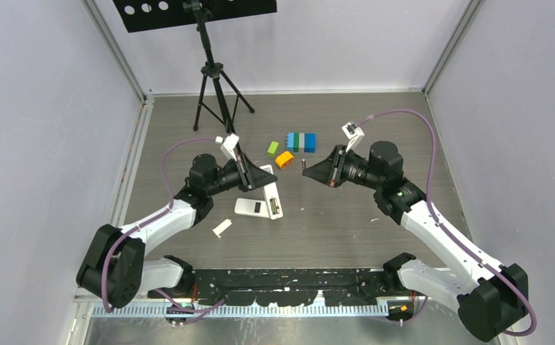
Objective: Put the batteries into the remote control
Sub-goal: Pick up the battery from the center of the board.
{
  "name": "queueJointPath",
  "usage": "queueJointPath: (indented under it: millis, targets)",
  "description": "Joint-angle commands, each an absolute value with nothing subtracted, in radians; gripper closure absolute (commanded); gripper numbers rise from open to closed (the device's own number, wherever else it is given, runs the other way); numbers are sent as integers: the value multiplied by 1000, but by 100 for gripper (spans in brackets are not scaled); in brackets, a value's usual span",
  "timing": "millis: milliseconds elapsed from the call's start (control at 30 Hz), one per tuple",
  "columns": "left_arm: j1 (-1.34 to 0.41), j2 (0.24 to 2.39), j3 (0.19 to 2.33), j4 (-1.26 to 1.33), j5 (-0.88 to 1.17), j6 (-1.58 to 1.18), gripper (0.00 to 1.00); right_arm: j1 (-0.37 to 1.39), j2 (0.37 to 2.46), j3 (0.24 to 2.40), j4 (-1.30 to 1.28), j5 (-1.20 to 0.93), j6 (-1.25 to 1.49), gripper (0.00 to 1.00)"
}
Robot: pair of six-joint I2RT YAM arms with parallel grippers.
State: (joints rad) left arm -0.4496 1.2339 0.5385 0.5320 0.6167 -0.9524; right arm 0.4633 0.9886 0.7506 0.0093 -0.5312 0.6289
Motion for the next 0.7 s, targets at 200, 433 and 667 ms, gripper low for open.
queueJointPath:
  millis: [200,433,667]
  targets:
    - [-449,1295,610,612,680,-996,100,531,938,770,64,-685,666,94]
    - [-463,1355,615,696,681,-1052,100,535,921,772,-41,-658,635,94]
    - [-483,1397,634,708,668,-1057,100,538,920,769,-100,-613,622,94]
